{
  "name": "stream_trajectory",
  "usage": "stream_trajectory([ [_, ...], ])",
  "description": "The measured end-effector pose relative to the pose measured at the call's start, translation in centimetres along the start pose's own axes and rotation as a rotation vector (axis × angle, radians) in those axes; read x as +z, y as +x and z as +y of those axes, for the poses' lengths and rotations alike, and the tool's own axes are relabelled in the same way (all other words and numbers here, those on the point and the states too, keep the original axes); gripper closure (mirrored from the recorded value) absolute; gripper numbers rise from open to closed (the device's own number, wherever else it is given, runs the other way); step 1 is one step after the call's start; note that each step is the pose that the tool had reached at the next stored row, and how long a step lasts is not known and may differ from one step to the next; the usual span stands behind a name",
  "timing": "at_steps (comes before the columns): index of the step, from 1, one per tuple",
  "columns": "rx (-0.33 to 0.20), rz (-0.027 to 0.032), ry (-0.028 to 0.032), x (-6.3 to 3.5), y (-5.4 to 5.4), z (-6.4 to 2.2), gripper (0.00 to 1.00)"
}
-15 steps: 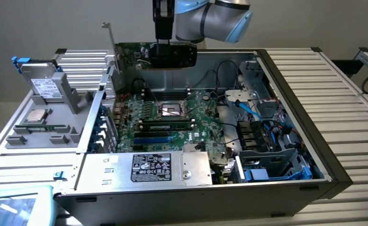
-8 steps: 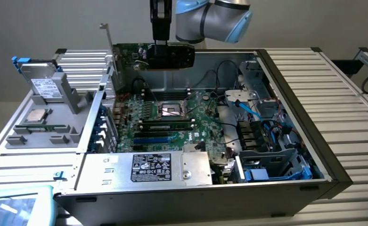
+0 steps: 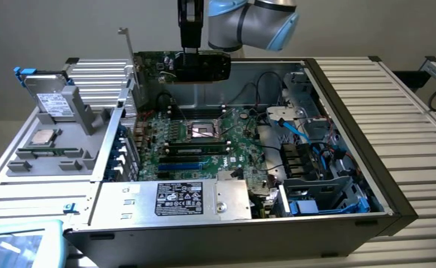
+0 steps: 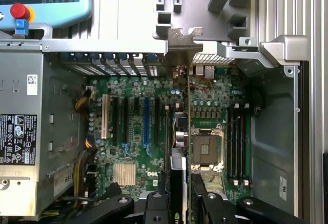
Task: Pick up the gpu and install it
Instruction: 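Insert the gpu into the slot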
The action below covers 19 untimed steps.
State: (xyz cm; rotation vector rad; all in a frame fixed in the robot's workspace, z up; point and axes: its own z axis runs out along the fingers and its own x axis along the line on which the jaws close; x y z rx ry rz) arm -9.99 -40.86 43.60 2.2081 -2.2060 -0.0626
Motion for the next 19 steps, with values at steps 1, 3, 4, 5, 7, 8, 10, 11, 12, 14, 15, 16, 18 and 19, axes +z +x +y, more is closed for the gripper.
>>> stream_trajectory([
  [1,0.0,-0.0001,0.0001,0.06,0.0,0.0,0.72],
  [3,0.0,-0.0005,0.0003,0.31,0.0,0.0,0.72],
  [4,0.0,-0.001,0.0001,0.48,0.1,-0.01,0.72],
  [5,0.0,-0.0014,0.0001,0.66,0.1,-0.02,0.72],
  [7,0.0,-0.0025,0.0001,1.03,0.1,-0.03,0.72],
  [8,0.0,-0.003,0.0001,1.21,0.2,-0.03,0.72],
  [10,0.0,-0.0038,0.0001,1.58,0.2,-0.03,0.72],
  [11,0.0,-0.0041,0.0001,1.75,0.3,-0.03,0.72],
  [12,0.0,-0.0045,0.0,1.93,0.5,-0.01,0.72],
  [14,0.0,-0.0054,0.0001,2.29,1.0,0.04,0.72],
  [15,0.0,-0.0057,0.0001,2.47,1.2,0.07,0.72],
  [16,0.0,-0.006,0.0001,2.65,1.5,0.1,0.72],
  [18,0.0,-0.0065,0.0001,3.01,2.0,0.17,0.72],
  [19,0.0,-0.0067,0.0001,3.19,2.2,0.21,0.72],
])
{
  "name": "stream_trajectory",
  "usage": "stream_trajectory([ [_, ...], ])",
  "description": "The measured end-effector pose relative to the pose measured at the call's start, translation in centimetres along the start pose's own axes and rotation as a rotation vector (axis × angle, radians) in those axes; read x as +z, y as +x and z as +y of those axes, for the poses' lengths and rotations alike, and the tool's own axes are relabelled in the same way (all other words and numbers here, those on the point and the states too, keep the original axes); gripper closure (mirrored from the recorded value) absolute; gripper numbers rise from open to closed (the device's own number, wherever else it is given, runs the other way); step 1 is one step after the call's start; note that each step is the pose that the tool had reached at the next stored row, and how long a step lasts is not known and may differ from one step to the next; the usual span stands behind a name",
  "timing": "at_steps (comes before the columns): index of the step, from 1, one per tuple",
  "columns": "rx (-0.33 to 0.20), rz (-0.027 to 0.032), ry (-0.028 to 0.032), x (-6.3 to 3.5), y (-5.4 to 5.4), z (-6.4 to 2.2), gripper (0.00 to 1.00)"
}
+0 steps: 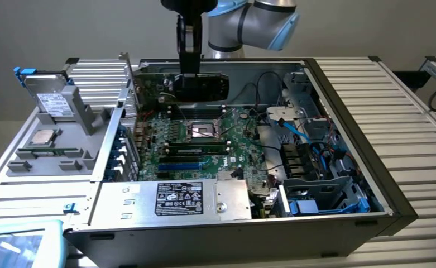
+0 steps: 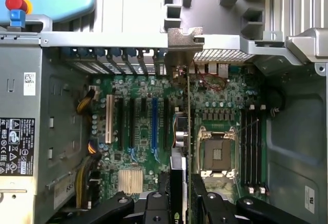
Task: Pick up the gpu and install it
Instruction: 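Insert the gpu into the slot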
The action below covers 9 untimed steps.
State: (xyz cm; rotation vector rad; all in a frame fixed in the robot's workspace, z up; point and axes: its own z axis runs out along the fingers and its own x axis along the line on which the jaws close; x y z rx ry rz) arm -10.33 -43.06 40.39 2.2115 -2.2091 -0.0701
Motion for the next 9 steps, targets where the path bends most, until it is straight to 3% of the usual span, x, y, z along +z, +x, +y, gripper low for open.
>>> stream_trajectory([
  [3,0.0,-0.0006,0.0001,0.56,0.6,0.08,0.72],
  [9,0.0,-0.0003,-0.0001,1.63,0.9,0.07,0.72],
])
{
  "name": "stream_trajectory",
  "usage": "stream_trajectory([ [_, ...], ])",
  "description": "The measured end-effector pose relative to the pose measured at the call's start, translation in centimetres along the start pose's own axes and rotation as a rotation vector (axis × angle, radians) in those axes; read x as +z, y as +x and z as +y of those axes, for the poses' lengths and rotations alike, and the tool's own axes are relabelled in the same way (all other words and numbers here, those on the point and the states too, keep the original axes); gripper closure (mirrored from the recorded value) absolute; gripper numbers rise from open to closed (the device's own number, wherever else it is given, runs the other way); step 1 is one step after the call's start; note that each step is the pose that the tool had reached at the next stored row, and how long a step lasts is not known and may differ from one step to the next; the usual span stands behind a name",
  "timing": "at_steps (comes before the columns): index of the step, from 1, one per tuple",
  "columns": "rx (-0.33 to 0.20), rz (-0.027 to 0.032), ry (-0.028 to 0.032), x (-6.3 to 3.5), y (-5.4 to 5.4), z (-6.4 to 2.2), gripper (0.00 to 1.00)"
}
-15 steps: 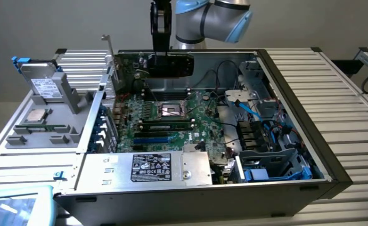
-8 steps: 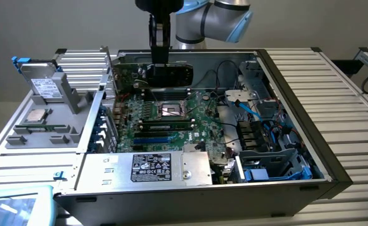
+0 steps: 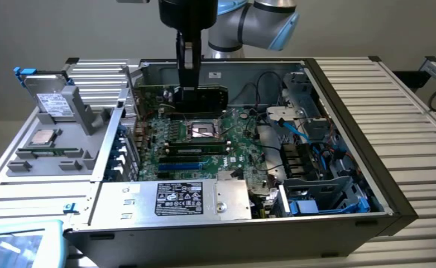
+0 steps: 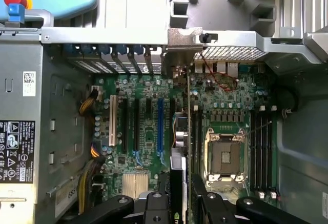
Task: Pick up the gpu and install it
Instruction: 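Insert the gpu into the slot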
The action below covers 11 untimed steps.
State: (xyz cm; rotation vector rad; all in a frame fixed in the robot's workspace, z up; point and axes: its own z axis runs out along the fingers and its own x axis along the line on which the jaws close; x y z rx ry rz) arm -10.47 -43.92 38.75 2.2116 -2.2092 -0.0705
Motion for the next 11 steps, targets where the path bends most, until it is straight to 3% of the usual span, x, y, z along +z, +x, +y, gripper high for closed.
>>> stream_trajectory([
  [11,0.0,0.0,0.0,1.98,1.1,0.01,0.72],
])
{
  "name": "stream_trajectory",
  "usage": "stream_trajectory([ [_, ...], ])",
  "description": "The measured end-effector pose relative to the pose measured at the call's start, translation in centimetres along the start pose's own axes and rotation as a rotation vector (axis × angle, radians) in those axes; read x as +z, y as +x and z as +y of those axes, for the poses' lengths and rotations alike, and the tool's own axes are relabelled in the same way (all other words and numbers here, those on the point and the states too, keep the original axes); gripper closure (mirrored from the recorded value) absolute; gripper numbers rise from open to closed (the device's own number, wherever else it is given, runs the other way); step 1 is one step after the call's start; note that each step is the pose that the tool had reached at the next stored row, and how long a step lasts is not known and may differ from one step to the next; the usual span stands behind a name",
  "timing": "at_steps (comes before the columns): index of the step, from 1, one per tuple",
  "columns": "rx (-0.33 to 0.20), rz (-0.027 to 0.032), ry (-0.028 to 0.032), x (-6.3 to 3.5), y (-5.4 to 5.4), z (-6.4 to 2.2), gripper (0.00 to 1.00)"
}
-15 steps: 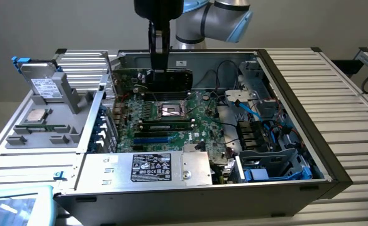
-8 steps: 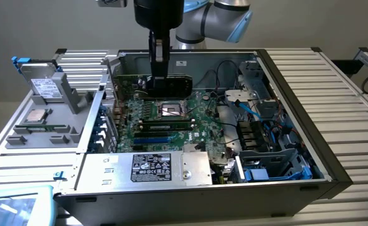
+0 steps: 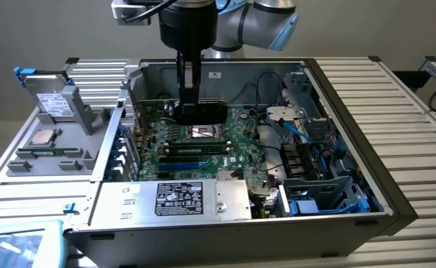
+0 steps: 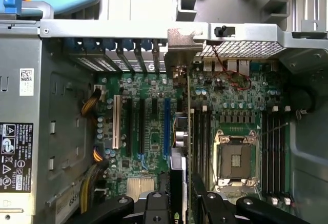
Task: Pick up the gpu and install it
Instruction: 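Insert the gpu into the slot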
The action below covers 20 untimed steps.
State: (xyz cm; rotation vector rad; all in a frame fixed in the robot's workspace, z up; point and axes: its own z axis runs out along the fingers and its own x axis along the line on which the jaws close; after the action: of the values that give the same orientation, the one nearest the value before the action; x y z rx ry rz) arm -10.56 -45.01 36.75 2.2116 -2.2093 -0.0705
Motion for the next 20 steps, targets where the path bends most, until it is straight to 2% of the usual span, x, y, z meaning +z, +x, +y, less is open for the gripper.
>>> stream_trajectory([
  [8,0.0,-0.0001,0.0,1.45,0.3,0.07,0.72],
  [20,0.0,0.0,0.0,3.63,1.5,0.48,0.72],
])
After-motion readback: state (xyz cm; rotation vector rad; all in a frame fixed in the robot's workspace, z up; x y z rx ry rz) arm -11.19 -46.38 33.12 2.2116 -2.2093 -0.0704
